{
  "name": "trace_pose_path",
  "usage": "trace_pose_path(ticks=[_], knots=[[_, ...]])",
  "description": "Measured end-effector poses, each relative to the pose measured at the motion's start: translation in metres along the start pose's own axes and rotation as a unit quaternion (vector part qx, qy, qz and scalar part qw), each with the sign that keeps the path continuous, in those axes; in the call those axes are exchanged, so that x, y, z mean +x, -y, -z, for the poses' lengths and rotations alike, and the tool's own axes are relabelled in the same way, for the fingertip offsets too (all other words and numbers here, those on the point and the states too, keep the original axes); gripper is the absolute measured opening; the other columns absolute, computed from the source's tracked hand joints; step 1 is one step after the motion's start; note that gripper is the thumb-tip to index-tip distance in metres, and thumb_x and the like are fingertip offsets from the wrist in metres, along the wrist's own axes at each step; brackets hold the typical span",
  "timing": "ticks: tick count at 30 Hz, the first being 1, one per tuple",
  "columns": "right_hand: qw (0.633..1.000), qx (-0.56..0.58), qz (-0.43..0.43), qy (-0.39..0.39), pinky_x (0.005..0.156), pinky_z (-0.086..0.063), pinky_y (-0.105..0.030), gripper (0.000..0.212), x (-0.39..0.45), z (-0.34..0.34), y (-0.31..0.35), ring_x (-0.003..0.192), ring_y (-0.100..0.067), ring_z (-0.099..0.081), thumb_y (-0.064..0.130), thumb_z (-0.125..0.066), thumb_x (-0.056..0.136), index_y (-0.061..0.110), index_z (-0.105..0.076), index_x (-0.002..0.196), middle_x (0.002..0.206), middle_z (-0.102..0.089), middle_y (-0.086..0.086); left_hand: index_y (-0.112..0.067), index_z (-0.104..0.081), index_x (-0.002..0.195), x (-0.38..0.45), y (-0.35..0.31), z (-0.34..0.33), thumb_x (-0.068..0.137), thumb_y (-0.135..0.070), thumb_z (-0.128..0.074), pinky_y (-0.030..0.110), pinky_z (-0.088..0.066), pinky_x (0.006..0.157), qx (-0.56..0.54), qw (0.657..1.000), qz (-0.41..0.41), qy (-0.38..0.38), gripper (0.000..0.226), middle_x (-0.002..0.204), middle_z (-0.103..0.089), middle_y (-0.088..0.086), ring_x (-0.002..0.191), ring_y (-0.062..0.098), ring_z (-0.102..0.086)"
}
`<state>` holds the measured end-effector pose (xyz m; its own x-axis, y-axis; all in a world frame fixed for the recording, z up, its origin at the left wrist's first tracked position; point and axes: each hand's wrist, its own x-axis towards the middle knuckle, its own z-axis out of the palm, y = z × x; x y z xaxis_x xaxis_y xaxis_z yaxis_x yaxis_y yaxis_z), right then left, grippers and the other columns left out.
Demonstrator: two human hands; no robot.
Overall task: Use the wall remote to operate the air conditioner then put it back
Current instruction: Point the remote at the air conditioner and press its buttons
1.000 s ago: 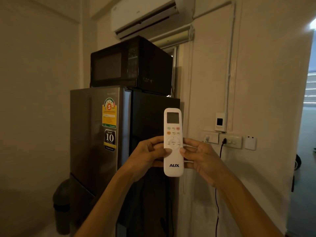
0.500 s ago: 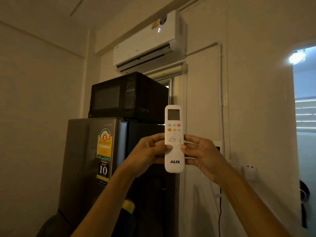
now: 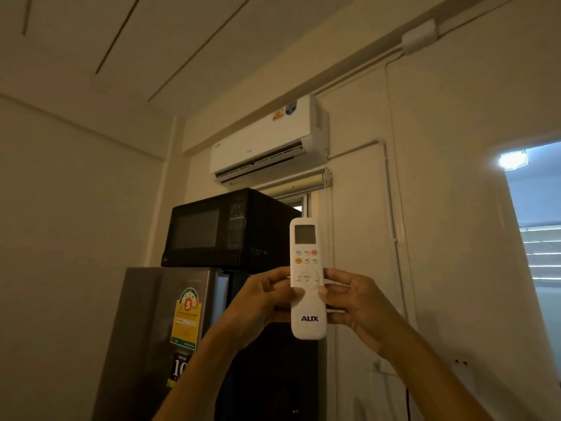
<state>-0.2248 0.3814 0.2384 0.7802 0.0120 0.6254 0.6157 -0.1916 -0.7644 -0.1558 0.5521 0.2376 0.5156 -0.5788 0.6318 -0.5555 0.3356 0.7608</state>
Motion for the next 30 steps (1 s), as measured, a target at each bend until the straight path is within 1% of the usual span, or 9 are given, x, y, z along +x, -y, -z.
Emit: trace_pose_path(ticks=[4, 7, 9, 13, 18, 20, 23, 26, 30], knots=[[1.000, 0.002, 0.006, 0.002, 0.074, -0.060, -0.036, 0.036, 0.006, -0.005, 0.006, 0.097, -0.021, -0.069, 0.008, -0.058, 0.086, 0.025, -0.053, 0.117, 0.110, -0.069, -0.003, -0.018, -0.056, 0.117, 0.001, -0.009, 0.006, 0.086, -0.005, -0.055, 0.035, -0.059, 0.078, 0.001, 1.000, 0.000, -0.003, 0.033, 0.113, -0.069, 0.008, 0.102, 0.025, -0.068], [1.000, 0.002, 0.010, 0.008, 0.073, -0.060, -0.034, 0.035, 0.011, -0.007, 0.012, 0.097, -0.021, -0.069, 0.008, -0.056, 0.087, 0.026, -0.051, 0.116, 0.110, -0.069, -0.004, -0.015, -0.055, 0.120, 0.003, -0.014, 0.010, 0.087, -0.004, -0.055, 0.038, -0.059, 0.079, 0.000, 1.000, -0.002, -0.006, 0.035, 0.115, -0.068, 0.011, 0.103, 0.027, -0.068], [1.000, 0.009, 0.012, 0.011, 0.075, -0.060, -0.036, 0.033, 0.015, -0.008, 0.015, 0.098, -0.021, -0.069, 0.007, -0.056, 0.087, 0.026, -0.052, 0.114, 0.109, -0.069, -0.004, -0.014, -0.055, 0.120, 0.005, -0.018, 0.012, 0.087, -0.004, -0.055, 0.038, -0.059, 0.079, 0.000, 1.000, -0.004, -0.010, 0.036, 0.116, -0.068, 0.012, 0.102, 0.028, -0.068], [1.000, 0.012, 0.011, 0.010, 0.077, -0.060, -0.037, 0.032, 0.023, -0.010, 0.021, 0.097, -0.021, -0.068, 0.007, -0.055, 0.087, 0.026, -0.052, 0.112, 0.108, -0.068, -0.003, -0.017, -0.057, 0.116, 0.009, -0.028, 0.015, 0.086, -0.005, -0.055, 0.033, -0.060, 0.074, 0.000, 1.000, -0.008, -0.009, 0.032, 0.114, -0.068, 0.010, 0.101, 0.026, -0.069], [1.000, 0.010, 0.005, 0.007, 0.075, -0.060, -0.036, 0.040, 0.030, -0.011, 0.028, 0.098, -0.021, -0.067, 0.006, -0.054, 0.088, 0.017, -0.050, 0.126, 0.113, -0.066, -0.007, -0.021, -0.058, 0.110, 0.015, -0.036, 0.017, 0.087, -0.003, -0.053, 0.032, -0.059, 0.074, 0.015, 1.000, -0.005, -0.013, 0.029, 0.113, -0.067, 0.007, 0.099, 0.023, -0.069], [1.000, 0.011, 0.003, 0.007, 0.075, -0.060, -0.035, 0.042, 0.031, -0.011, 0.029, 0.098, -0.022, -0.067, 0.006, -0.054, 0.088, 0.015, -0.049, 0.128, 0.114, -0.066, -0.008, -0.022, -0.058, 0.109, 0.017, -0.038, 0.018, 0.087, -0.002, -0.053, 0.033, -0.059, 0.075, 0.022, 1.000, -0.002, -0.014, 0.029, 0.114, -0.066, 0.007, 0.099, 0.022, -0.068], [1.000, 0.018, 0.002, 0.010, 0.075, -0.060, -0.035, 0.040, 0.033, -0.011, 0.029, 0.097, -0.021, -0.067, 0.006, -0.055, 0.088, 0.018, -0.049, 0.126, 0.112, -0.066, -0.006, -0.022, -0.058, 0.108, 0.018, -0.039, 0.019, 0.087, -0.002, -0.054, 0.033, -0.060, 0.074, 0.025, 1.000, -0.004, -0.015, 0.030, 0.114, -0.065, 0.008, 0.099, 0.023, -0.068], [0.999, 0.028, 0.001, 0.015, 0.072, -0.060, -0.034, 0.035, 0.033, -0.011, 0.028, 0.095, -0.021, -0.068, 0.006, -0.054, 0.088, 0.022, -0.051, 0.119, 0.111, -0.066, -0.005, -0.022, -0.058, 0.107, 0.019, -0.038, 0.019, 0.086, -0.002, -0.055, 0.031, -0.060, 0.071, 0.026, 0.999, -0.010, -0.016, 0.029, 0.110, -0.067, 0.006, 0.095, 0.020, -0.070], [0.999, 0.037, 0.000, 0.025, 0.069, -0.060, -0.032, 0.031, 0.033, -0.011, 0.029, 0.092, -0.021, -0.068, 0.006, -0.054, 0.088, 0.022, -0.053, 0.115, 0.111, -0.066, -0.007, -0.022, -0.058, 0.106, 0.018, -0.036, 0.020, 0.086, -0.001, -0.054, 0.030, -0.060, 0.069, 0.029, 0.999, -0.020, -0.021, 0.029, 0.107, -0.068, 0.005, 0.092, 0.019, -0.071]])
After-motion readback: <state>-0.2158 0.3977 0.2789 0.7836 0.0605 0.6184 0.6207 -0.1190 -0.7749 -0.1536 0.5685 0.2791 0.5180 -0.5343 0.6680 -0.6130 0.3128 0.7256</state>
